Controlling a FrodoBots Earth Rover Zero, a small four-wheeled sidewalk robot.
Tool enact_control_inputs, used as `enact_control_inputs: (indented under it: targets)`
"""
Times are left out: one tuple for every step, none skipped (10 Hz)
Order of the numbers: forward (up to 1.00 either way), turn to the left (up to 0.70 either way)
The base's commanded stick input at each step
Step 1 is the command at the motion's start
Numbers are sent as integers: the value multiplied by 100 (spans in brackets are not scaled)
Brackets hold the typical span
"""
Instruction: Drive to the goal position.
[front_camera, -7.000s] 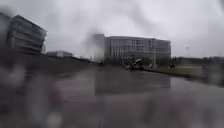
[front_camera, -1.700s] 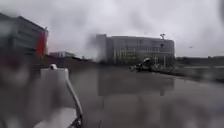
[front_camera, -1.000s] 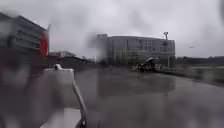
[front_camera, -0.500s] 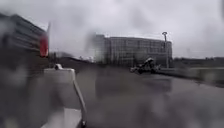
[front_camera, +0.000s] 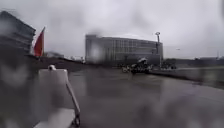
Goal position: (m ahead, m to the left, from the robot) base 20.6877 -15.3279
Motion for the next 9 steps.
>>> enact_control_inputs:
  targets:
    - [100, 0]
    - [100, 0]
    - [100, 0]
    - [100, 0]
    - [100, 0]
    - [100, 0]
    - [100, 0]
    - [100, 0]
    - [100, 0]
